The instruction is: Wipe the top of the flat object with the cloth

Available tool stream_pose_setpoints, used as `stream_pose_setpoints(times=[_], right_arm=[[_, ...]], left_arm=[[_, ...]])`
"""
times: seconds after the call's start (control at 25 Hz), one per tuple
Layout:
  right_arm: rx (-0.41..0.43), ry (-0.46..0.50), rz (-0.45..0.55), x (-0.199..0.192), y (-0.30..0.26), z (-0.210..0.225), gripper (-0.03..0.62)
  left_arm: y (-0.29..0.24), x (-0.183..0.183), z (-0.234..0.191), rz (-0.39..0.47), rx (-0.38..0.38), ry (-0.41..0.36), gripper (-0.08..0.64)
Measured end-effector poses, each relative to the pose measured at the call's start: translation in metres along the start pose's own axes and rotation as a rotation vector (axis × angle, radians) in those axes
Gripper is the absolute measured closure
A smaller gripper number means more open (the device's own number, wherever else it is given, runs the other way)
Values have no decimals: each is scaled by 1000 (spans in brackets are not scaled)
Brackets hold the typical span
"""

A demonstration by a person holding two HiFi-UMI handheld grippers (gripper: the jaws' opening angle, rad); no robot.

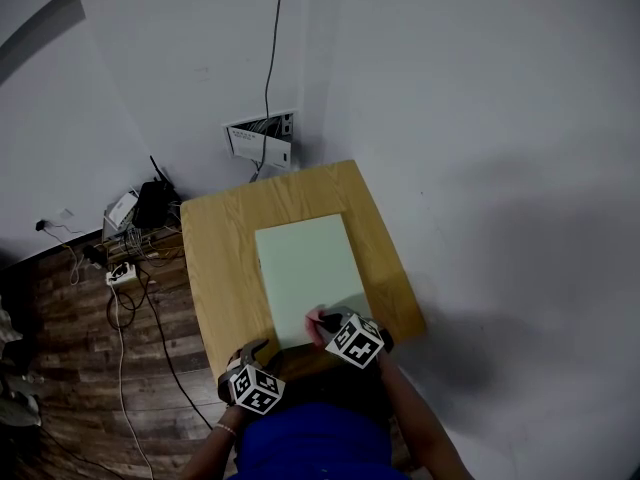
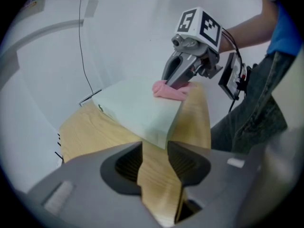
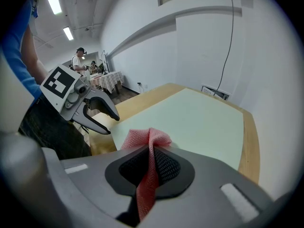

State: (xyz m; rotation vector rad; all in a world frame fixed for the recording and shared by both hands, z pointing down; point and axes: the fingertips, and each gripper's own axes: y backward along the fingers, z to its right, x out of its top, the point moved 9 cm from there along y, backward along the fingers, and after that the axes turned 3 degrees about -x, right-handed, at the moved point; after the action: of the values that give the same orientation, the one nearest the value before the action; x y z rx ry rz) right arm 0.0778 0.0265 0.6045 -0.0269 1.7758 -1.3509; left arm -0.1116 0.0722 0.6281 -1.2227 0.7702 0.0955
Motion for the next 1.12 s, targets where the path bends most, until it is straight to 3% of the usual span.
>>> stream_pose_setpoints(times=[0.68, 1.12], right_arm=[[-88, -94, -21, -36, 27, 28, 572], [-153, -217, -17, -67, 47, 48, 572]], left_arm=[[8, 16, -3, 74, -54, 94, 394], [15, 26, -8, 129, -55, 163, 394]])
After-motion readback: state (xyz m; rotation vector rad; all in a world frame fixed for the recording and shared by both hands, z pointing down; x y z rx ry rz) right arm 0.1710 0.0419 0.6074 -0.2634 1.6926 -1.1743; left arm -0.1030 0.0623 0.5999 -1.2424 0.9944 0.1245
